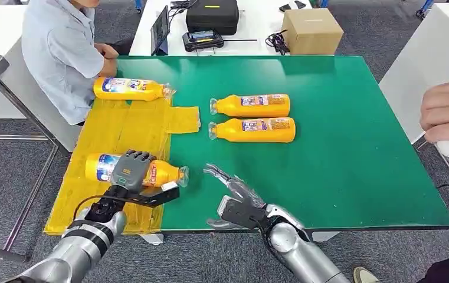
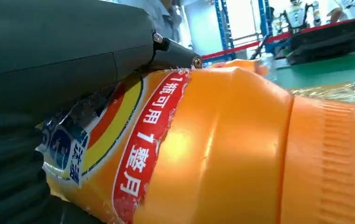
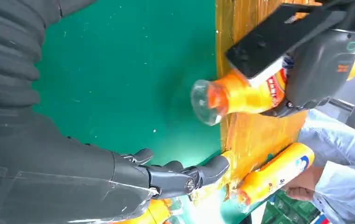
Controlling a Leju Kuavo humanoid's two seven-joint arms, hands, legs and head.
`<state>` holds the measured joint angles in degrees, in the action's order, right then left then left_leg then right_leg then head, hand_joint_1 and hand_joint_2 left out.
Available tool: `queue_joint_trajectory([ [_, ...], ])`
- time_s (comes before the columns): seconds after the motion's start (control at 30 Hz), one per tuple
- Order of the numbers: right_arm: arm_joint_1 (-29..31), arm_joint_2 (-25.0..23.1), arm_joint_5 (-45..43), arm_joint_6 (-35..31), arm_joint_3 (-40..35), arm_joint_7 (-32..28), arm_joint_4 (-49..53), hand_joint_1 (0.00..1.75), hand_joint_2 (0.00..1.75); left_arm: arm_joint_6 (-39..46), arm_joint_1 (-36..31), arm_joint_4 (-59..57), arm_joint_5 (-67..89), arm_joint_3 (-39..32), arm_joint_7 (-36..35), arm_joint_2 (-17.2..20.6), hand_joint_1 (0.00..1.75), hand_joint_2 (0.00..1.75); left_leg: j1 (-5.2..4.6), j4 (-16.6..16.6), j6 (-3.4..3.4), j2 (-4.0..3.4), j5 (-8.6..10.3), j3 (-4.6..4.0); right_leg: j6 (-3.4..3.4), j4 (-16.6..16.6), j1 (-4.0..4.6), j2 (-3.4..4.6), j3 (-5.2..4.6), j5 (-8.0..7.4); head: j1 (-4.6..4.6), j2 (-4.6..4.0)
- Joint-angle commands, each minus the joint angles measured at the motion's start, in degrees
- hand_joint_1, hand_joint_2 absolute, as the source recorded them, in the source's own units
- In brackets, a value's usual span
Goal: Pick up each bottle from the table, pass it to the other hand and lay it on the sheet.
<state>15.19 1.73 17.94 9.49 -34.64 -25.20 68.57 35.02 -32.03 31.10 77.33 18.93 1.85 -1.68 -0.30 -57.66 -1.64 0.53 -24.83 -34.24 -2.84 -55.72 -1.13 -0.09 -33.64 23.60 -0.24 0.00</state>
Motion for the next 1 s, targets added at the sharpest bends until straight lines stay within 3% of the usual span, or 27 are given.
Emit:
queue_joint_trajectory([
  [0.03, 1.0, 1.3, -0.1, -0.1, -0.9, 0.0, -0.7, 0.0, 1.75, -5.3, -2.6, -8.0, -1.0, -0.6, 0.5, 0.3, 0.0, 1.75, 0.1, 0.0, 0.13, -0.11, -0.12, 0.27, 0.16, 0.0, 0.12, 0.07, 0.27, 0.07, 0.0, 0.0],
  [0.23, 0.7, 0.9, 0.3, 0.3, 0.3, 0.5, -0.6, 0.0, 1.75, -18.3, -3.9, -9.7, -3.6, -1.6, 0.5, 0.0, 0.0, 1.75, 0.03, 0.0, 0.07, -0.08, -0.02, 0.34, 0.08, 0.0, 0.03, 0.07, 0.35, -0.01, 0.02, 0.0],
  [0.4, 1.1, 0.5, 0.9, 0.9, 0.7, 0.5, -1.1, 0.0, 1.75, -23.5, -3.5, -10.9, -5.2, -2.2, 2.0, 0.6, 0.0, 1.75, 0.03, 0.1, 0.12, -0.28, -0.05, 0.75, 0.15, 0.1, 0.04, 0.24, 0.68, -0.05, 0.0, 0.0],
  [0.77, 1.5, 0.2, 1.4, 1.2, 1.1, 0.3, -1.6, 0.0, 1.75, -25.9, -3.5, -11.2, -6.0, -2.2, 2.2, 0.7, 0.0, 1.75, 0.0, 0.1, 0.09, -0.25, -0.04, 0.94, 0.11, 0.1, 0.01, 0.22, 0.88, -0.04, 0.02, 0.0],
  [1.0, 0.5, 0.5, 2.0, 0.7, 1.8, 0.3, -0.7, 0.0, 1.75, -18.8, -3.1, -7.0, -5.3, -1.1, 3.3, -0.6, 0.0, 1.75, -0.02, 0.1, 0.07, -0.12, -0.03, 1.01, 0.09, 0.0, -0.01, 0.1, 0.98, -0.01, 0.0, 0.0],
])
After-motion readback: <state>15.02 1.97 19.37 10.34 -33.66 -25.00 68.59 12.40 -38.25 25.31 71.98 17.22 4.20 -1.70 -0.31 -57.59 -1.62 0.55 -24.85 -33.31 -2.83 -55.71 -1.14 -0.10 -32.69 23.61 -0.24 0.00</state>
